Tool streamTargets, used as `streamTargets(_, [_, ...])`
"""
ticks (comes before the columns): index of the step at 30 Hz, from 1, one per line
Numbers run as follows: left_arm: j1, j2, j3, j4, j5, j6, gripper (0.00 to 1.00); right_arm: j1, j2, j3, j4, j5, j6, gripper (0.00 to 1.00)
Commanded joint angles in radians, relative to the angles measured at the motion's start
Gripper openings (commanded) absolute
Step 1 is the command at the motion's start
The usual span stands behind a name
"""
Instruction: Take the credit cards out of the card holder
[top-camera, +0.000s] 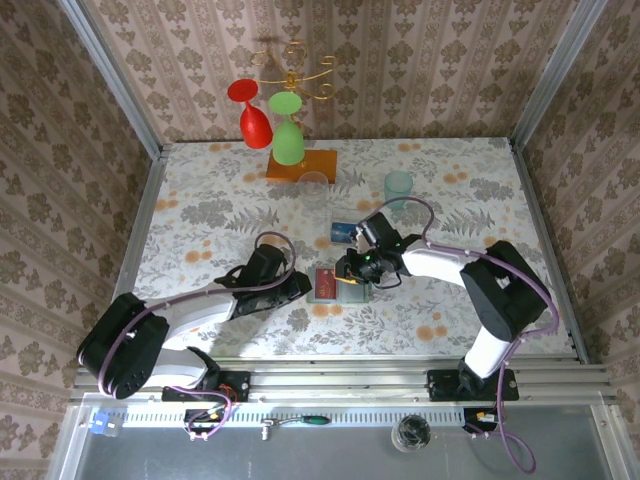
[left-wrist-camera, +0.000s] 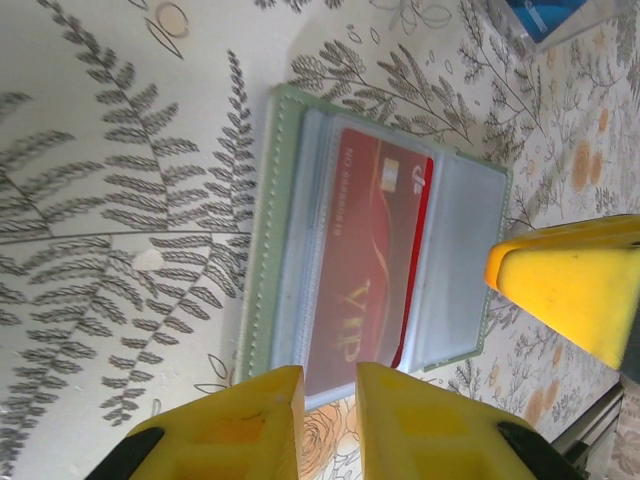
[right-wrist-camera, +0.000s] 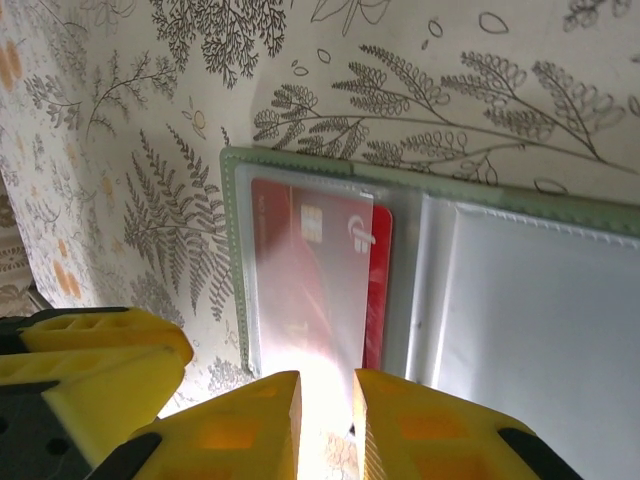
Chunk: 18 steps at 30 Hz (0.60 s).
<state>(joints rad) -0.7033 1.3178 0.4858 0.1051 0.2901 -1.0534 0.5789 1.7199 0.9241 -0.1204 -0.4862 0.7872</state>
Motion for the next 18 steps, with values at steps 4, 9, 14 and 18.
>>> streamTargets(4, [0.033, -0.017, -0.015, 0.001, 0.009, 0.042, 0.21, -0.001, 0.071, 0.081, -0.060, -0.023, -0.057, 0.21])
streamTargets(9, [0.039, -0.007, -0.016, 0.016, 0.005, 0.043, 0.21, -0.019, 0.075, 0.082, -0.084, -0.021, -0.081, 0.21])
streamTargets(14, [0.039, 0.034, -0.006, 0.039, 0.016, 0.047, 0.21, -0.033, 0.091, 0.070, -0.082, -0.034, -0.089, 0.21])
streamTargets(18, [0.039, 0.066, 0.013, 0.051, 0.024, 0.053, 0.21, -0.036, 0.098, 0.054, -0.082, -0.031, -0.098, 0.21])
